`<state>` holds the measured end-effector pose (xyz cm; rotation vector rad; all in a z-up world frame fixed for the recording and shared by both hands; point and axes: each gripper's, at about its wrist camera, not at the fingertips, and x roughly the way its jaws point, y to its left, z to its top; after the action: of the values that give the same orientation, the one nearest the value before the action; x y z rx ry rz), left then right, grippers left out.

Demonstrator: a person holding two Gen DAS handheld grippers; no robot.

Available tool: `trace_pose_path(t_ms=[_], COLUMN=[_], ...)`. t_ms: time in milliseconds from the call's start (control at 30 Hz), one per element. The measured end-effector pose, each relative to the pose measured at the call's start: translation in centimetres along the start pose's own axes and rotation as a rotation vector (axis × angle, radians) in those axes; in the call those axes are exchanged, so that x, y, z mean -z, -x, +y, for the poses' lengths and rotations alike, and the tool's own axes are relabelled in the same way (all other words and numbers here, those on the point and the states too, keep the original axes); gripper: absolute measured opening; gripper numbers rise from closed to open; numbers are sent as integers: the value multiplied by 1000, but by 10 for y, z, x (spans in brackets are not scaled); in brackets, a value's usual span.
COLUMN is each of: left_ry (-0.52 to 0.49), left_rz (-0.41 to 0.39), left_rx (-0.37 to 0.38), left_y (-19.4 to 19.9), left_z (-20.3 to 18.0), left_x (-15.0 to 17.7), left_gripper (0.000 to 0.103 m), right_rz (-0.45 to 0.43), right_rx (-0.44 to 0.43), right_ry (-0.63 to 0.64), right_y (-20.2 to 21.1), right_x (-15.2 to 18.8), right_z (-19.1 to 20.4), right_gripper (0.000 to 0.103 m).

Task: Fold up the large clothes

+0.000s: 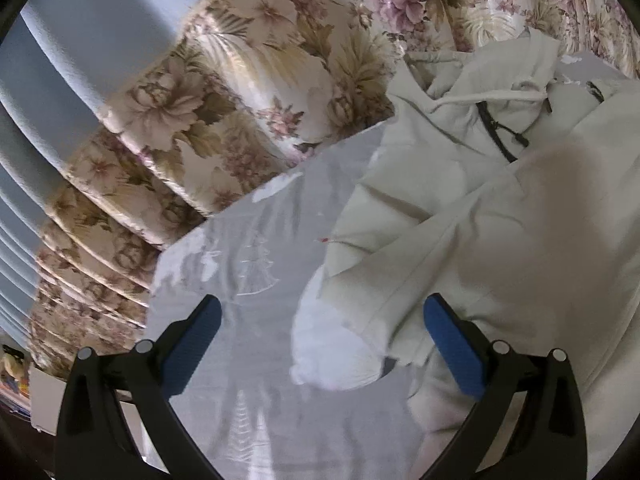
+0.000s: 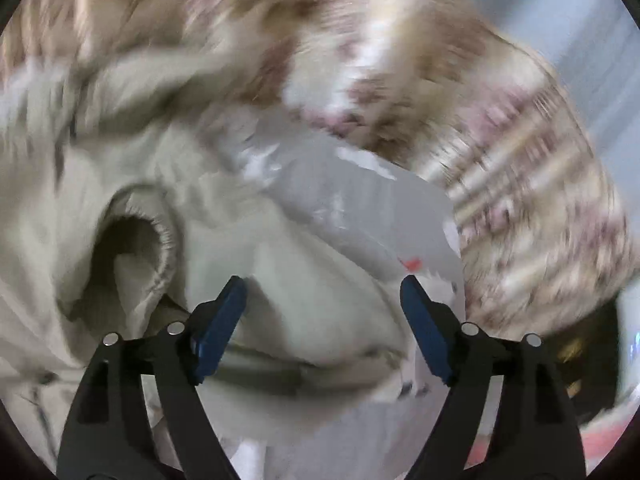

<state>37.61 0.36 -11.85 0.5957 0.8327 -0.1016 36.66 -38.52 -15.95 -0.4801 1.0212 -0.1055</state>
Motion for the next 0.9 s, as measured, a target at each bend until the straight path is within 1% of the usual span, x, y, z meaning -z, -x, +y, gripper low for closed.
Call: trace_pose_path(t_ms=[33,67,100,133,167,200,233,267,300,367,433,500,533,600,667,700,733,800,833,867,900], left_ry=[4,13,24,39,51,57,65,68,70,74,88,108,115,129,142,146,155,171,184,191,201], left_rz=[-1,0,2,2,2,1,2,2,2,-4,-11,-19,-22,-30,-38,-43,-50,-56,-58,-58,-53], left_rx=[-9,-11,-10,-7,-5,-4,-4,-6,-9,-16,-11,-1,2,5,0,-4,-9,-13,-17,-19,-21], left_y=[1,2,2,3,3,4,4,5,5,7,9,12,13,17,23,25,29,34,37,39,40], left_z=[4,7,10,15,19,21,24,26,28,34,40,46,49,54,59,61,66,73,78,80,84], left_x=[1,2,2,3,4,4,5,6,7,9,10,11,10,10,11,11,12,14,15,16,18], left_gripper=[102,102,102,102,102,102,102,102,102,102,102,102,102,102,102,102,102,102,102,102,102], right_rz=[40,69,83,75,54,20,0,-16,-39,-78,-117,-153,-182,-237,-310,-332,-376,-393,-351,-308,-272], right_rx=[8,-12,-27,-1,27,47,47,42,21,-22,-78,-126,-160,-187,-250,-269,-314,-375,-443,-498,-529], right_ry=[41,53,48,10,-46,-148,-234,-334,-455,-596,-679,-683,-661,-603,-512,-480,-409,-310,-224,-163,-97], right_y=[-10,-18,-20,-18,-14,-6,-1,3,10,22,40,57,72,100,137,147,167,188,187,184,179], right_x=[-3,-3,0,-1,0,3,5,9,20,36,45,42,35,20,-9,-19,-38,-61,-78,-88,-95], right_z=[6,8,7,-2,-16,-37,-56,-78,-106,-137,-152,-151,-143,-121,-82,-70,-42,2,33,58,88], right_gripper=[69,50,43,27,18,17,16,15,15,15,15,15,15,15,15,15,15,17,28,46,53])
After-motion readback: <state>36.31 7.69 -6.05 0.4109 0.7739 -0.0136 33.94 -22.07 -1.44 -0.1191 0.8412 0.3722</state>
